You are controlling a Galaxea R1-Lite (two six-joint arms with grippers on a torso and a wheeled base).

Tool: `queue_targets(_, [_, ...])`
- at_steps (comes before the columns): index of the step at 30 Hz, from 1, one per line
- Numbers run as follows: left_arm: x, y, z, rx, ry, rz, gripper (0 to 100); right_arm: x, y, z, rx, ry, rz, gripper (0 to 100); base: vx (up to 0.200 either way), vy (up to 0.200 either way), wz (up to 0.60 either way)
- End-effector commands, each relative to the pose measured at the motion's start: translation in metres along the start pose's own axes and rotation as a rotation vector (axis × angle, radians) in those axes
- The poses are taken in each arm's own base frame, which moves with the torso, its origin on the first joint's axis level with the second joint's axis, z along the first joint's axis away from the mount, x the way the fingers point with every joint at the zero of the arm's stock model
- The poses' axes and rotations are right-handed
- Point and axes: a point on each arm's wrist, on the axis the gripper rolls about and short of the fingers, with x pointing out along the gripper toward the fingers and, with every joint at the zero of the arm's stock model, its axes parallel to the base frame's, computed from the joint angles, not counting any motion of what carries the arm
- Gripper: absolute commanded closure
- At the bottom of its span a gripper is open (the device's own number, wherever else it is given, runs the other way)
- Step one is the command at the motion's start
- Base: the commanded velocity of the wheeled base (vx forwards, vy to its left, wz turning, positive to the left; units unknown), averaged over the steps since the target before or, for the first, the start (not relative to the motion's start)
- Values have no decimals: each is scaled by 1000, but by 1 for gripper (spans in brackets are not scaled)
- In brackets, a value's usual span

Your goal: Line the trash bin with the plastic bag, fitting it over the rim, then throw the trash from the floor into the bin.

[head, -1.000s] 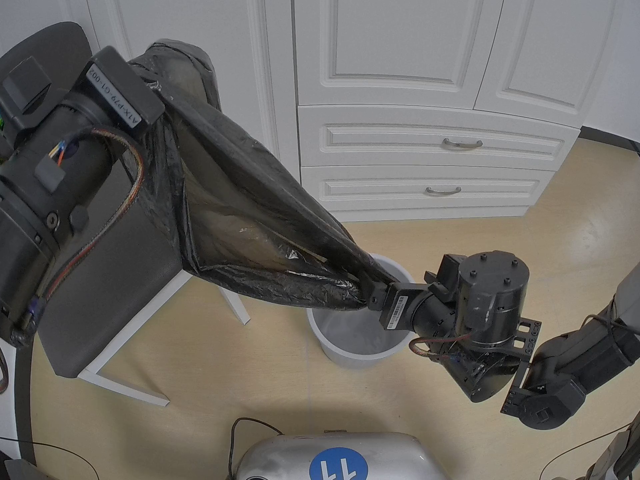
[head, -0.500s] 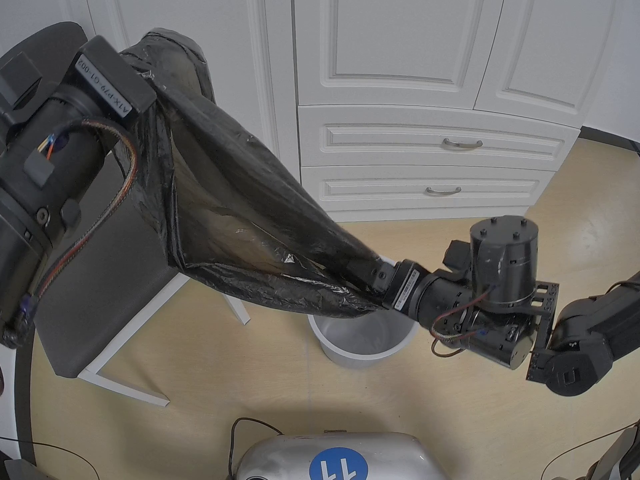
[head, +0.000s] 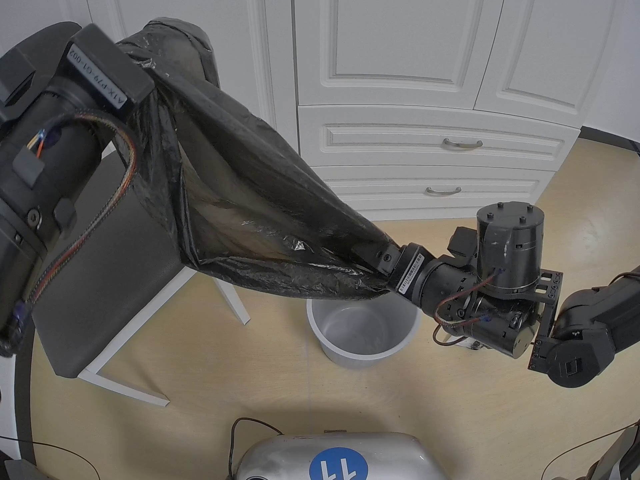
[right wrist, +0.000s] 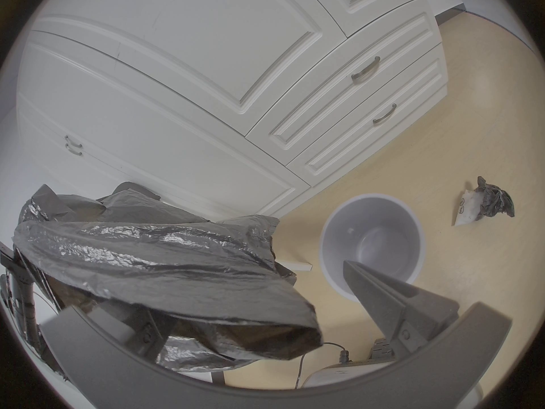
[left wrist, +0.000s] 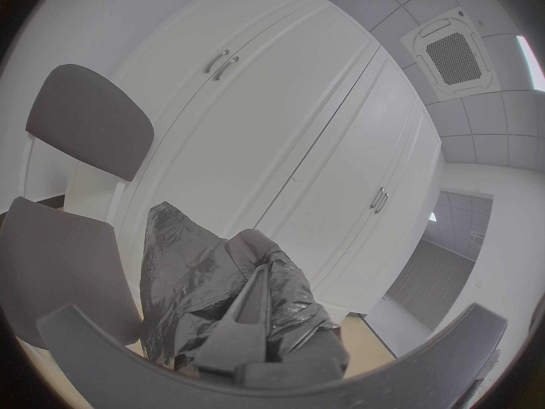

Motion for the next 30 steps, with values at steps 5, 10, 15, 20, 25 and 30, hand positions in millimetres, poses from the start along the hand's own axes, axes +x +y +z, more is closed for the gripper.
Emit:
queue_targets(5, [2,-2,-10,8,21,-3,100,8,-3,-14,-11,23,-8,0,0,0,0])
queue_targets(10, [2,-2,-9,5,18,-5,100,12,-5,-16,-15,17,-16,0,0,0,0])
queue_targets(15, [1,-3,-10,3,20,-7,100,16,-7,-20,-18,20,-25,0,0,0,0])
queue_targets(20, [1,-3,-9,2,19,-7,100,21,-11,-24,-33,13,-58,0,0,0,0])
queue_targets(25, [1,-4,-7,-8,3,-12,100,24,-11,-25,-25,-28,-43,0,0,0,0])
queue_targets(30, [2,-4,-8,-7,5,-13,100,24,-12,-31,-49,-63,8,0,0,0,0])
